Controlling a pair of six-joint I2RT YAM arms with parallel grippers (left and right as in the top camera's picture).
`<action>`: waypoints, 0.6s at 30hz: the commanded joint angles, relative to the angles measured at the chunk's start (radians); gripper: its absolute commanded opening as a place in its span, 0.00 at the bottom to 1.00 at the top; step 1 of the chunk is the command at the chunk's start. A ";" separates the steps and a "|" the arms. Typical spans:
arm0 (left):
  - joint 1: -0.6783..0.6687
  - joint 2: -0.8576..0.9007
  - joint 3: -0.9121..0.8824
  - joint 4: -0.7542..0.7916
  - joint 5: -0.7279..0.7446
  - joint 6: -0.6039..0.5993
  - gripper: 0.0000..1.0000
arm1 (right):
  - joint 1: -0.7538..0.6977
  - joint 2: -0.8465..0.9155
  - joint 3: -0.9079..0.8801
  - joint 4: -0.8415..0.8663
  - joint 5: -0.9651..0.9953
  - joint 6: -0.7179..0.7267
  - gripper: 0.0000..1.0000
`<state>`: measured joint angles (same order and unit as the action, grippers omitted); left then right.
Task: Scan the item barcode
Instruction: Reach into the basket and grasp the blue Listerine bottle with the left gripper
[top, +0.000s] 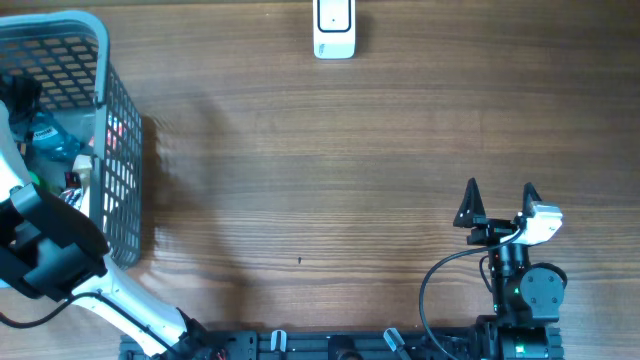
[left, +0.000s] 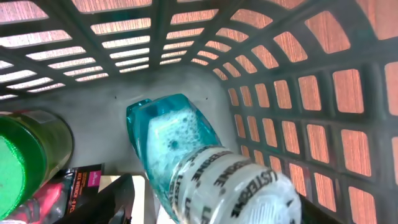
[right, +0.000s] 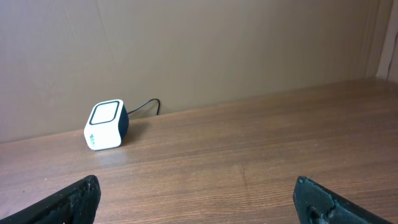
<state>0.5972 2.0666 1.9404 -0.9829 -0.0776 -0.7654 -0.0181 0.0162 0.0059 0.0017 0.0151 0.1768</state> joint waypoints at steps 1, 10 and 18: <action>0.003 0.008 0.010 -0.003 -0.012 -0.008 0.59 | 0.004 -0.009 -0.001 0.004 -0.016 -0.018 1.00; 0.003 0.008 0.010 -0.023 -0.096 -0.090 0.69 | 0.004 -0.009 -0.001 0.004 -0.016 -0.018 1.00; 0.003 0.010 0.010 0.003 -0.160 -0.141 0.76 | 0.004 -0.009 -0.001 0.004 -0.016 -0.018 1.00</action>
<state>0.5976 2.0666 1.9404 -0.9951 -0.1925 -0.8761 -0.0181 0.0162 0.0059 0.0017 0.0151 0.1768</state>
